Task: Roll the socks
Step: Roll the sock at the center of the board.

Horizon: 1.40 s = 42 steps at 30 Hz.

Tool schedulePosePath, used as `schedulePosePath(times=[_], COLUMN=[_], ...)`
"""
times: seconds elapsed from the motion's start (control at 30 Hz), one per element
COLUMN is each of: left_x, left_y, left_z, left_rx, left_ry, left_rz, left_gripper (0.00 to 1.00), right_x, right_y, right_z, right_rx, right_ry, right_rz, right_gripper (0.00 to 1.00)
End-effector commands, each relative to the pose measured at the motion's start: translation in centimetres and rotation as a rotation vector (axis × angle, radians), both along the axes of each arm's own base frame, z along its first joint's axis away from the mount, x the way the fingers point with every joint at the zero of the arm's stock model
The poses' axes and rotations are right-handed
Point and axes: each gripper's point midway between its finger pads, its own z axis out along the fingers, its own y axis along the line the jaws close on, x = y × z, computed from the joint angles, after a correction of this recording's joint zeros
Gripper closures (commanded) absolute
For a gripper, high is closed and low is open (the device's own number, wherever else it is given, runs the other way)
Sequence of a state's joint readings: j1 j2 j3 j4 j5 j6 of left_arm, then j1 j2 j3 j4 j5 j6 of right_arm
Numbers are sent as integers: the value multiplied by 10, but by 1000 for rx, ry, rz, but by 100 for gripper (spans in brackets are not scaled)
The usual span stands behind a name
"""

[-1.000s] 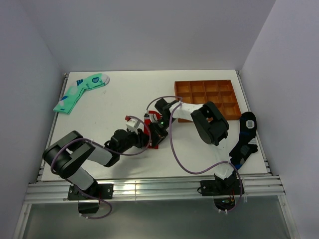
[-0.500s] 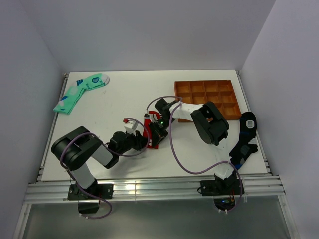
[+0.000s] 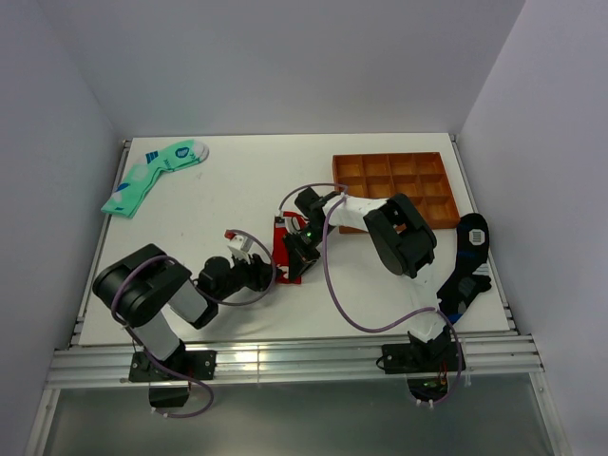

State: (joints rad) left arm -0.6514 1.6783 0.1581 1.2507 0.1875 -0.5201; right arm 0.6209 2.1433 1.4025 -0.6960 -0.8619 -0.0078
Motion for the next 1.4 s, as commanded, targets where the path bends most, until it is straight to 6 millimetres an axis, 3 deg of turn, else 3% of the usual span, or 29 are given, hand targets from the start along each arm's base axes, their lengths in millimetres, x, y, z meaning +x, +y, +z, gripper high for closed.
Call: schedulePosePath(times=[0.0,0.33,0.97,1.37], left_x=[-3,-10,-10,-5], left_y=[-5,-4,2,1], left_z=[17,21,23,22], left_rx=[-76,-108,-66,-53], left_ry=[-44,-57,-87,-83], left_rz=[-40,-70,-62,-51], left_gripper=[53,37,37,43], right_x=[14,17,26,24], right_y=[3,4,7,6], right_z=[16,18,21,18], right_rx=[22,17,1,-9], right_ry=[-52,-53,-32,-28], right_rz=[-13,-14,-25,-24], right_gripper=[100,100,100,100])
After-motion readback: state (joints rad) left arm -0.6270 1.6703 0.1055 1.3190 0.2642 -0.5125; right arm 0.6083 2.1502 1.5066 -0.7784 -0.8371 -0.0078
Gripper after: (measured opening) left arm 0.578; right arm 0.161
